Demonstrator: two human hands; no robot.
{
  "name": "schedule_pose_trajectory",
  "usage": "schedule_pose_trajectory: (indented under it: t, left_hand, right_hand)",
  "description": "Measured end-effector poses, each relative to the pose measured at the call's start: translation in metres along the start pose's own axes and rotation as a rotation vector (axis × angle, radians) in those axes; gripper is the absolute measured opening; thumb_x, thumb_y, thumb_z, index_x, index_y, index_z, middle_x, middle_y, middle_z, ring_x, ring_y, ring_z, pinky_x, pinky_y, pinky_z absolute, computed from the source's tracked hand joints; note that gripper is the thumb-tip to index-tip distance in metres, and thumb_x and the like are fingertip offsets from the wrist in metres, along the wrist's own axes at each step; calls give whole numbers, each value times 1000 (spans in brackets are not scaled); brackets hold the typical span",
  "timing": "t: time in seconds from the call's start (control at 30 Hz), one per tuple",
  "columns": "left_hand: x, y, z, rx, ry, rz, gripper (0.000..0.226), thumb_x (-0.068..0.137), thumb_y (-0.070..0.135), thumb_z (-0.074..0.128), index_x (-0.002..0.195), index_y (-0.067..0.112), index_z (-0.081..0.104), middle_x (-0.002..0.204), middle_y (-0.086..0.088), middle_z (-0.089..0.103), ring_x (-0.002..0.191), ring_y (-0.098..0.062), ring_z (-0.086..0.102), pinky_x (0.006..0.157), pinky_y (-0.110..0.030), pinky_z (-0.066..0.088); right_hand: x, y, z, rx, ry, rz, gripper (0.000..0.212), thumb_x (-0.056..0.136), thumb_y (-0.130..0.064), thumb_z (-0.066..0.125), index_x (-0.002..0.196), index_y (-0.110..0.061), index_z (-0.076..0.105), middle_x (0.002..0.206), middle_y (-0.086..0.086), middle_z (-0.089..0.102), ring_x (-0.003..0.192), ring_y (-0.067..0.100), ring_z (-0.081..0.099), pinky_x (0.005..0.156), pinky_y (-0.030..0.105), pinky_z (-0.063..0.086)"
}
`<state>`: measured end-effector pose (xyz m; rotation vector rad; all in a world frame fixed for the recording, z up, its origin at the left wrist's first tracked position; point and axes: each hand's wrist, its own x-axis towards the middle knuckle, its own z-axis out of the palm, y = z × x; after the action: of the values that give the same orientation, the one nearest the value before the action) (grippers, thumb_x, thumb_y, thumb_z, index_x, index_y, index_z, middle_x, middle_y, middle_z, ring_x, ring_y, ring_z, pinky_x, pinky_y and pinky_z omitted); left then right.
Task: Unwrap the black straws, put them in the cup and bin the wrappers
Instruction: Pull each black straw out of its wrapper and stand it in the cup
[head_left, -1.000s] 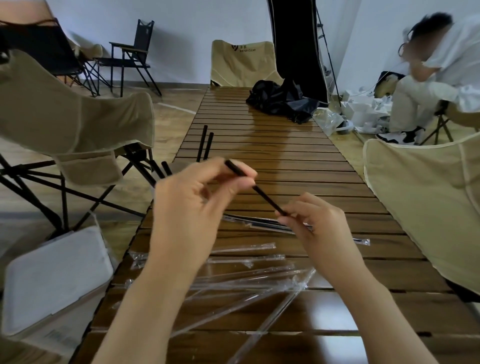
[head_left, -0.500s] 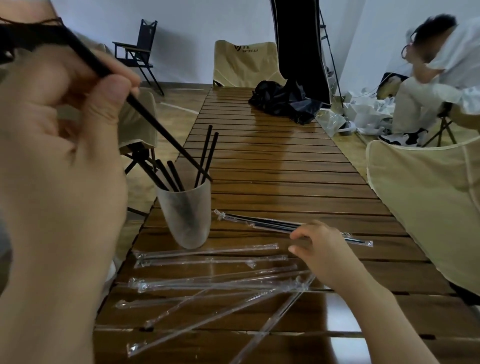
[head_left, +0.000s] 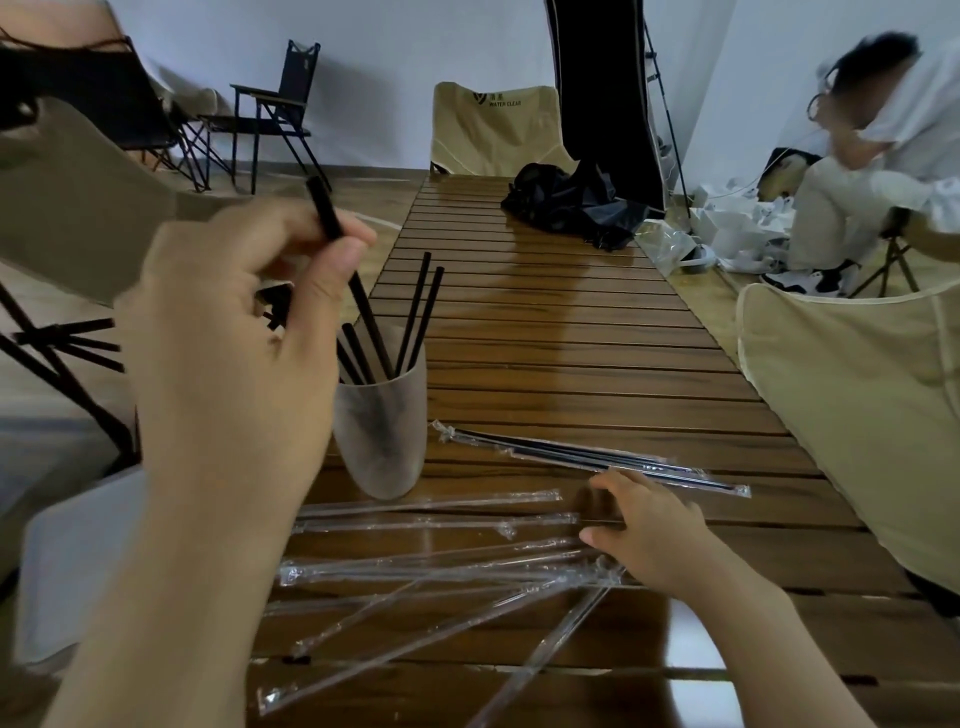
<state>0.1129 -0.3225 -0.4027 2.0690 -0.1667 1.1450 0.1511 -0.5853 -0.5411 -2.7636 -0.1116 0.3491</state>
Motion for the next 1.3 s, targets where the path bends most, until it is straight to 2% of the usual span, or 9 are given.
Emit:
schedule_pose_trajectory:
  t: [0.1, 0.23, 0.33, 0.57, 0.63, 0.77, 0.93, 1.13, 1.3]
  left_hand:
    - [-3, 4, 0, 18, -49, 17, 22, 92, 45, 54, 111, 37, 61, 104, 12, 66, 100, -16, 62, 82, -50, 53]
    - [-3, 6, 0, 40, -54, -24, 53, 84, 40, 66, 133, 36, 47, 117, 25, 57, 112, -5, 53, 94, -46, 46]
    - [-4, 11, 1, 38, -81, -15, 61, 82, 32, 70, 136, 32, 43, 122, 21, 54, 115, -5, 50, 93, -40, 45]
    - [-10, 27, 15, 138, -58, 109, 23, 87, 25, 65, 110, 26, 64, 110, 11, 52, 108, -7, 42, 88, -23, 39]
    - [-13, 34, 21, 133, -62, 135, 13, 87, 23, 64, 100, 25, 67, 105, 10, 52, 105, -8, 42, 89, -12, 33]
    - [-25, 42, 37, 144, -281, 151, 11, 83, 23, 66, 92, 30, 67, 101, 15, 52, 103, 0, 40, 90, -6, 29]
    - [-43, 27, 56, 238, -619, 93, 14, 87, 28, 66, 95, 39, 67, 108, 23, 46, 110, 5, 36, 85, -11, 28]
    - [-59, 10, 67, 267, -804, 32, 15, 94, 31, 58, 104, 41, 63, 114, 22, 51, 115, 3, 39, 95, -16, 31]
    - [-67, 1, 73, 281, -901, -15, 20, 95, 32, 56, 113, 40, 62, 124, 20, 52, 119, 3, 39, 95, -16, 31]
  right_hand:
    - [1, 0, -1, 19, 60, -6, 51, 90, -39, 56, 137, -32, 35, 136, -10, 40, 126, 16, 41, 109, 44, 25]
    - [3, 0, -1, 22, 108, -11, 51, 90, -38, 57, 137, -32, 37, 141, -10, 35, 129, 16, 38, 111, 44, 23]
    - [3, 1, 2, 10, 69, -6, 50, 90, -39, 57, 136, -33, 37, 142, -11, 37, 132, 15, 35, 112, 45, 20]
    - [5, 3, 5, 14, 123, -13, 42, 89, -38, 59, 128, -34, 44, 127, -12, 39, 121, 14, 43, 110, 44, 22]
    - [5, 4, 4, 16, 136, 2, 42, 89, -38, 59, 128, -34, 44, 131, -11, 36, 122, 14, 43, 111, 44, 23]
    - [6, 7, 5, -6, 66, 48, 44, 89, -37, 58, 130, -35, 42, 142, -11, 35, 130, 16, 38, 111, 47, 22]
    - [2, 4, 1, -34, 109, 52, 43, 89, -25, 60, 127, -36, 43, 131, -12, 41, 125, 16, 42, 109, 44, 22]
    - [-1, 0, 5, -47, 241, -14, 30, 86, -8, 58, 102, -32, 50, 106, -13, 52, 105, 12, 50, 97, 36, 30]
    - [-3, -2, 8, -40, 298, -19, 31, 87, -2, 53, 97, -31, 44, 94, -11, 56, 93, 14, 52, 87, 34, 30]
